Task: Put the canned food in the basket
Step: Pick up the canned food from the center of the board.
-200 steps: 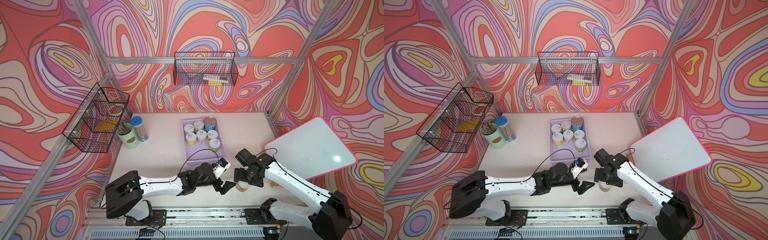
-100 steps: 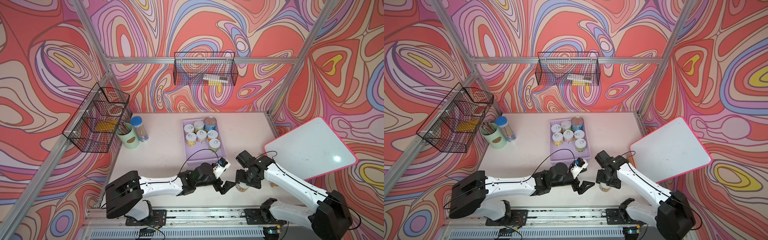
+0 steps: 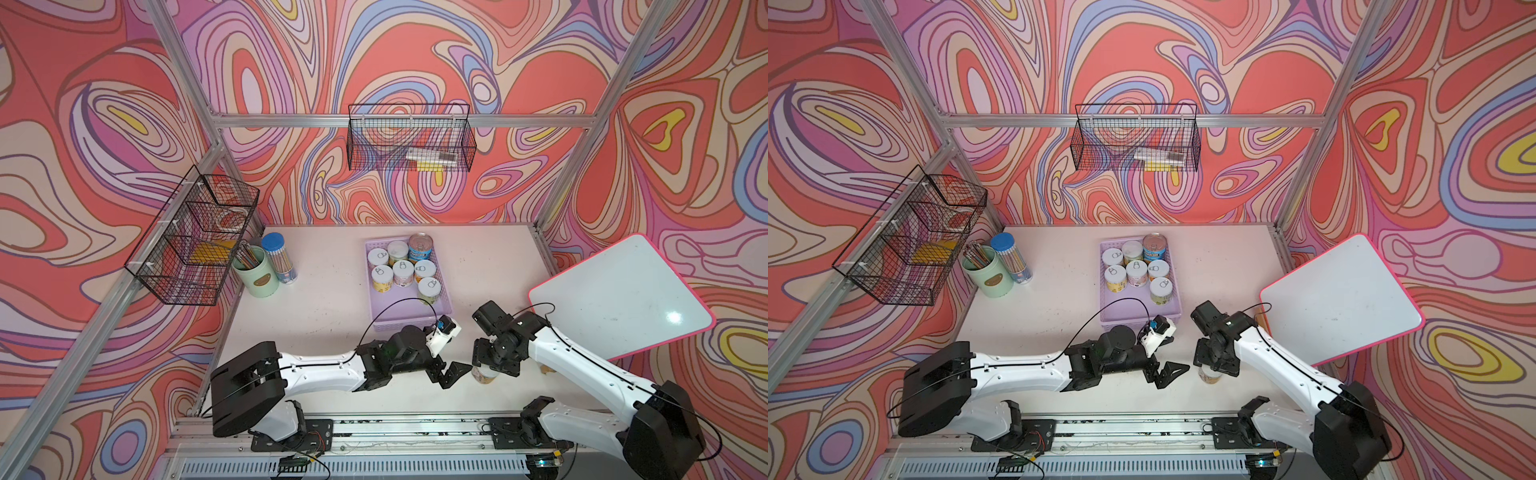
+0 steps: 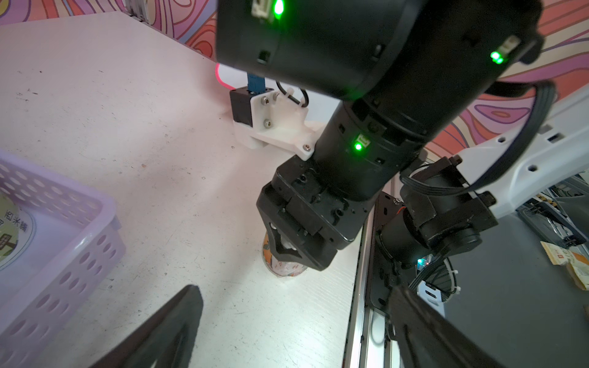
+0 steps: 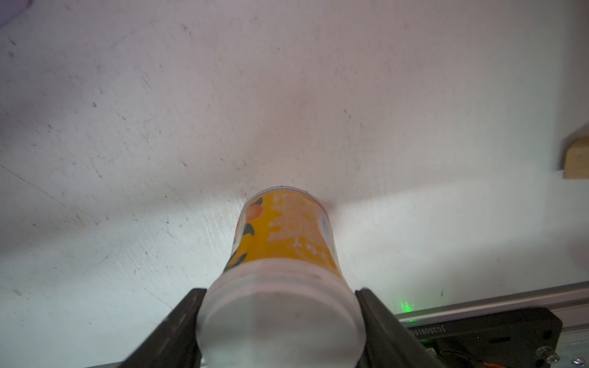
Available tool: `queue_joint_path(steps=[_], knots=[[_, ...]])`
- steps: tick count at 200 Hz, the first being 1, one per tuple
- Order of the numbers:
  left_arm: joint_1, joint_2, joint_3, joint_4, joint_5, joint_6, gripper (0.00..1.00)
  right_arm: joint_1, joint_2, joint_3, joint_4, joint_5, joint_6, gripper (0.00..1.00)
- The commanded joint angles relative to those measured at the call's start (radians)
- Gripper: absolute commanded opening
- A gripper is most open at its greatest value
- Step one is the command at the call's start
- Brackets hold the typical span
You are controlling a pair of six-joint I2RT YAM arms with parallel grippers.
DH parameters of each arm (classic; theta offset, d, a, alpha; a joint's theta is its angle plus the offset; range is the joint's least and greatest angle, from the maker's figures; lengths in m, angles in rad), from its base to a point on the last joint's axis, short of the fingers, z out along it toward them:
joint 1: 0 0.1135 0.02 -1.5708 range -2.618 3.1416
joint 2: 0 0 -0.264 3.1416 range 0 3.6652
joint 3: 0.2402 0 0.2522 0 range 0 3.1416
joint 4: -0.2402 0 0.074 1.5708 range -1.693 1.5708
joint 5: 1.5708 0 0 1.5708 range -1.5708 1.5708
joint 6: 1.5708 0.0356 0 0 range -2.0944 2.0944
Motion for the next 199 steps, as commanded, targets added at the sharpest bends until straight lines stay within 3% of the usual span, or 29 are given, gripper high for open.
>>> queue_joint_path(steps=[1,70,108,199], knots=[[-0.006,0.006,0.001,0.016,-0.002,-0.006,0.97,-0.005,-0.008,-0.013,0.008,0.007,0.002,0.70],[-0.004,-0.002,-0.011,0.033,-0.027,-0.029,0.99,-0.004,-0.027,0.033,-0.031,0.041,-0.018,0.58],[0.019,-0.019,-0.009,0.033,-0.036,-0.044,0.99,-0.005,-0.013,0.140,-0.091,0.080,-0.071,0.56],[0.219,-0.092,-0.047,0.098,0.084,-0.146,0.99,-0.004,0.058,0.438,-0.217,0.130,-0.218,0.49]])
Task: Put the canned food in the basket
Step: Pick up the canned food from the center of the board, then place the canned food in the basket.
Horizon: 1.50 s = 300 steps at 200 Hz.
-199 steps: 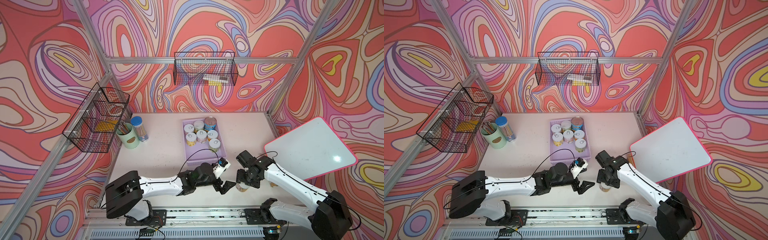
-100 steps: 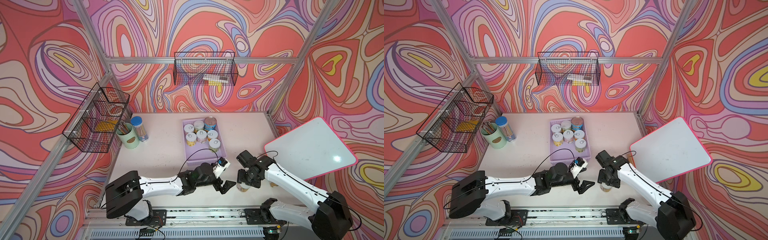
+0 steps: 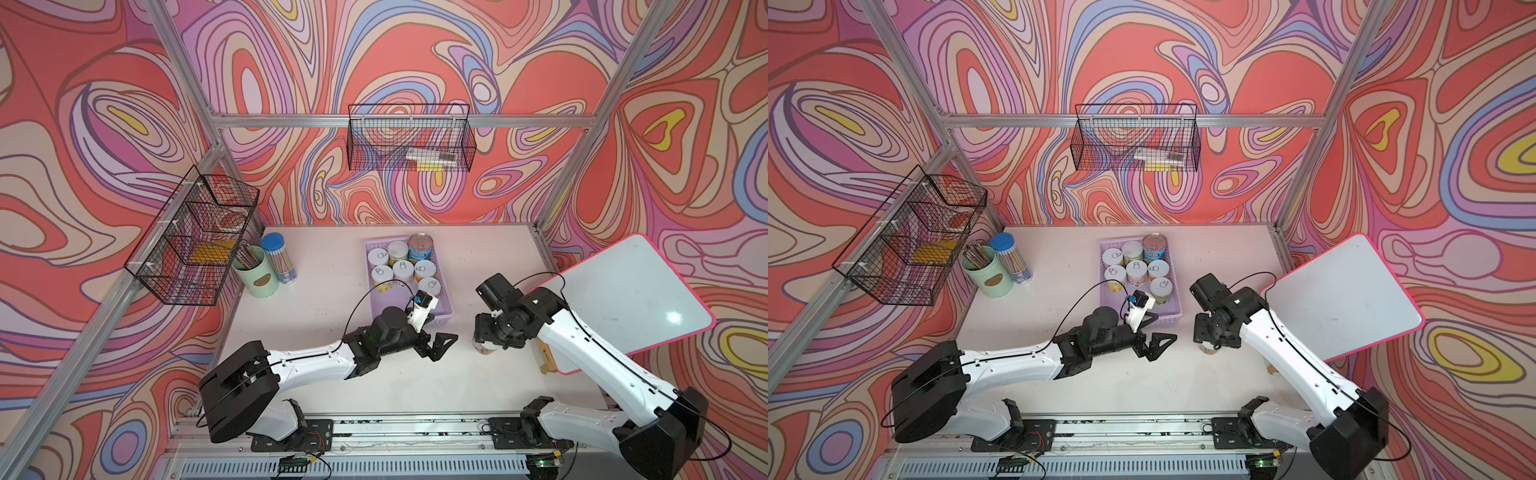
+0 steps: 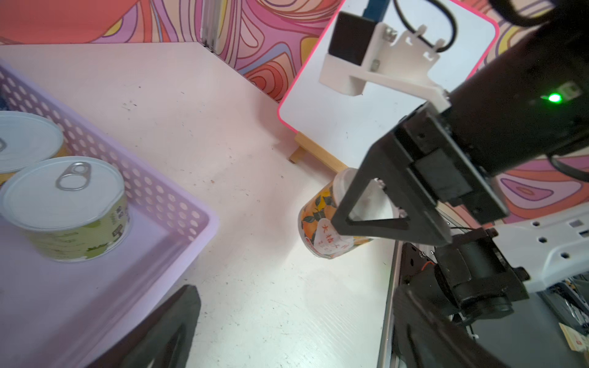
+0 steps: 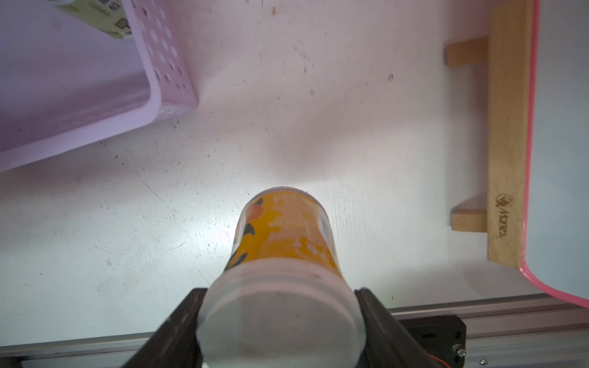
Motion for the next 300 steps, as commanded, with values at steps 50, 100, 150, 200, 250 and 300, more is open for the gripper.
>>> queue_joint_path(steps=[50,100,150,200,250,300], knots=[[0.073,-0.074,-0.045,0.054,0.048,-0.052,0.99,-0.004,0.088,0.188,0.004,0.036,-0.143,0.48],[0.153,-0.120,-0.125,0.119,0.070,-0.109,0.98,-0.003,0.198,0.291,0.076,-0.007,-0.195,0.44],[0.251,-0.262,-0.226,0.037,0.054,-0.107,0.99,0.018,0.337,0.381,0.164,-0.053,-0.232,0.40],[0.359,-0.458,-0.313,-0.086,0.001,-0.104,0.98,0.090,0.489,0.518,0.218,-0.040,-0.281,0.33],[0.451,-0.590,-0.356,-0.176,0.023,-0.110,0.99,0.146,0.662,0.691,0.212,-0.047,-0.372,0.30],[0.561,-0.637,-0.347,-0.220,0.098,-0.131,0.99,0.146,0.845,0.896,0.119,-0.076,-0.462,0.30]])
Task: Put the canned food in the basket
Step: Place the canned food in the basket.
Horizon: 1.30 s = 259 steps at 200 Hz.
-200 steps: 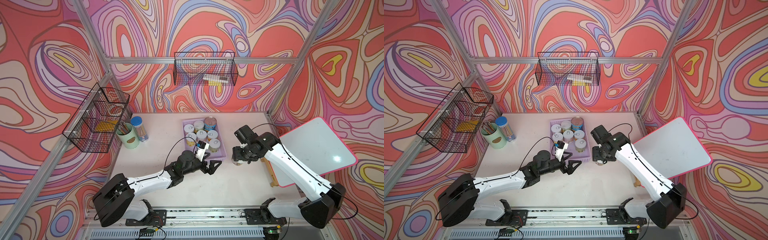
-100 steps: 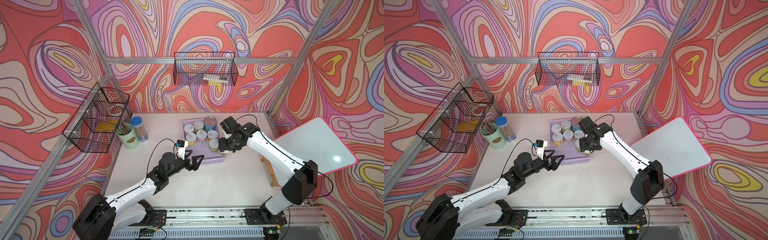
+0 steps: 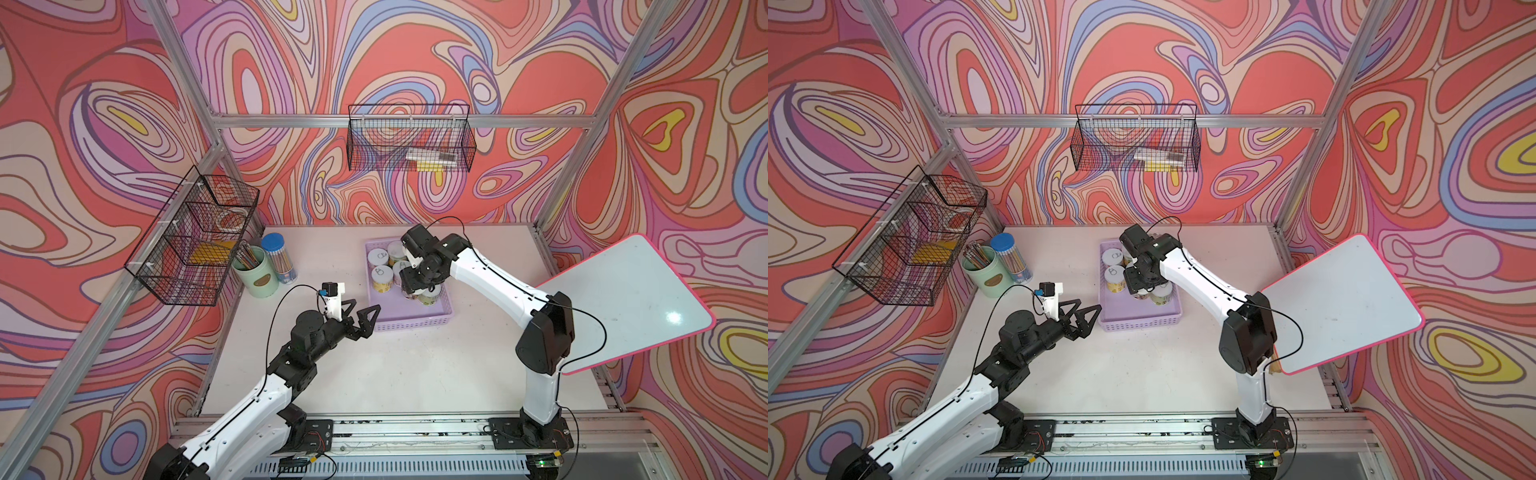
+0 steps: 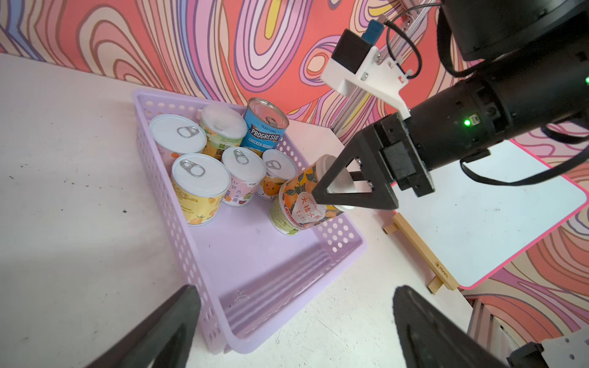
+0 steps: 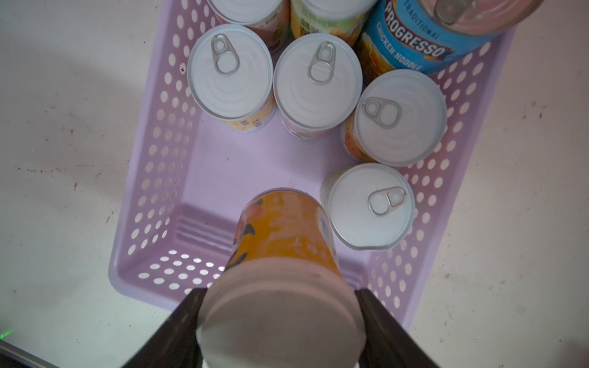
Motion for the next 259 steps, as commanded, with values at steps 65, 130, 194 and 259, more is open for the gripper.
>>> queue_joint_path(steps=[65,130,194,259], knots=[[0.187,0.080,0.041,0.034,0.201,-0.064,0.97,0.001,0.239,0.266,-0.073,0.059,-0.127,0.29],[0.191,0.088,0.044,0.030,0.192,-0.065,0.96,0.000,0.343,0.311,-0.052,0.160,-0.113,0.37],[0.191,0.069,0.037,0.005,0.190,-0.059,0.97,-0.002,0.392,0.332,-0.008,0.230,-0.105,0.42],[0.191,0.063,0.039,-0.012,0.192,-0.055,0.97,-0.008,0.406,0.318,-0.004,0.272,-0.102,0.58]])
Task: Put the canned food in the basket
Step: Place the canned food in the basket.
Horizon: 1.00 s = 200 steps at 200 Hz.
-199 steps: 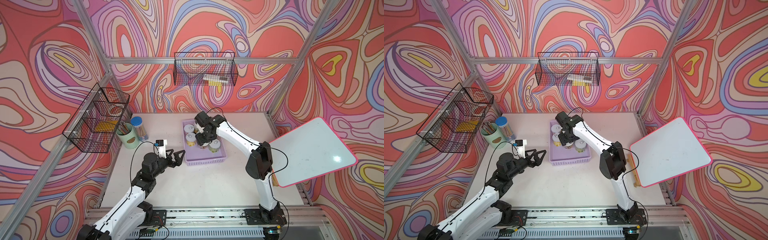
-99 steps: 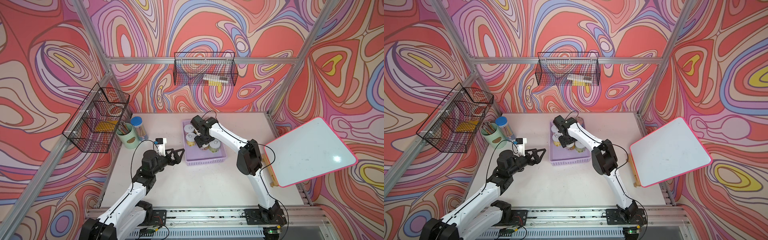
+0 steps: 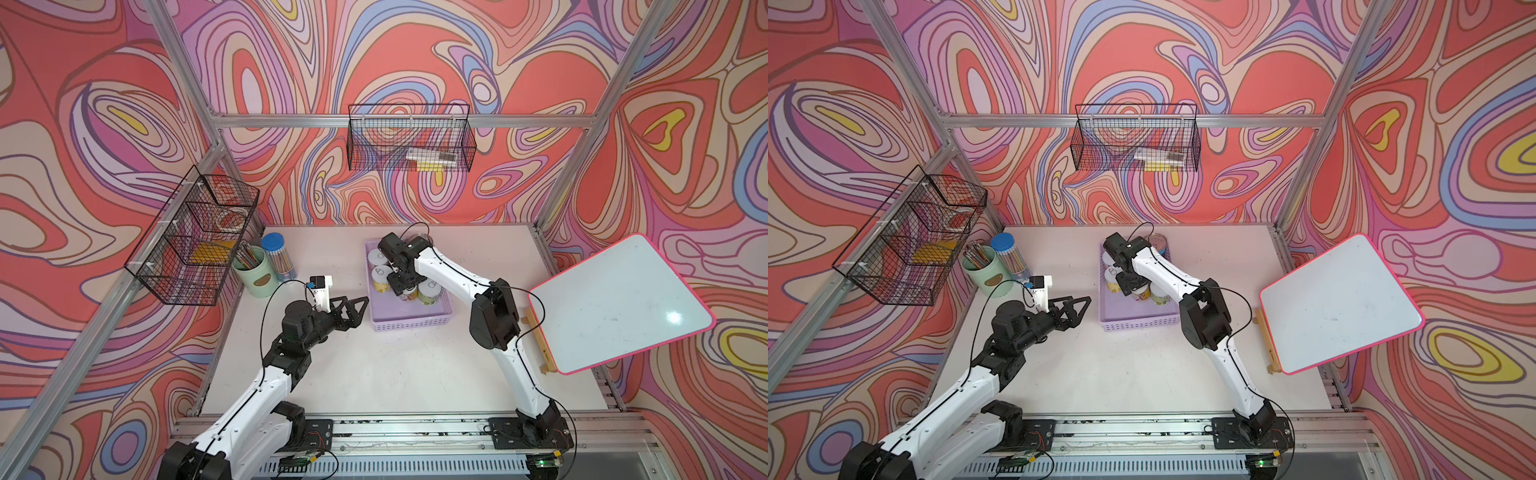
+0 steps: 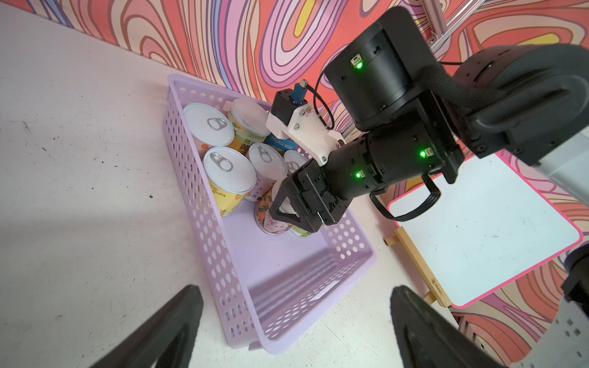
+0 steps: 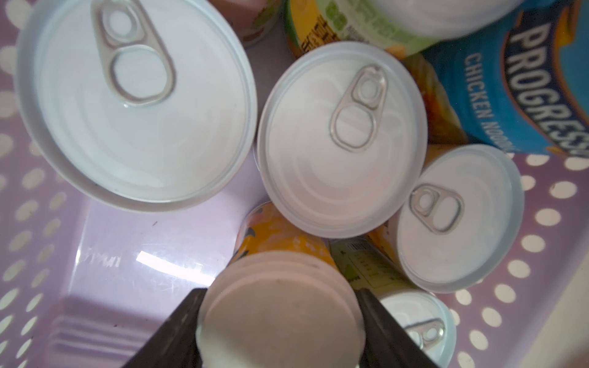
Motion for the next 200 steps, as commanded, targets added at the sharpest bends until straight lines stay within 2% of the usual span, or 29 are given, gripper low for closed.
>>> queue_joint_path(steps=[1,31,65,95,150,200], knots=[[0.006,-0.011,0.016,-0.011,0.015,0.008,0.97,-0.016,0.020,0.023,0.061,0.113,0.008,0.58],[0.006,-0.011,0.014,-0.011,0.020,0.006,0.97,-0.017,0.017,0.014,0.054,0.113,0.009,0.71],[0.006,0.000,0.024,-0.038,0.034,0.026,0.97,-0.017,0.009,0.001,0.056,0.112,0.012,0.78],[-0.002,0.022,0.040,-0.085,0.061,0.054,0.98,-0.017,0.000,0.001,0.058,0.095,0.015,0.80],[-0.068,0.014,0.077,-0.191,-0.022,0.128,0.99,-0.016,-0.064,-0.027,0.087,0.014,0.020,0.80],[-0.158,0.023,0.159,-0.254,-0.100,0.166,0.99,-0.016,-0.302,-0.243,0.237,-0.119,0.053,0.82]])
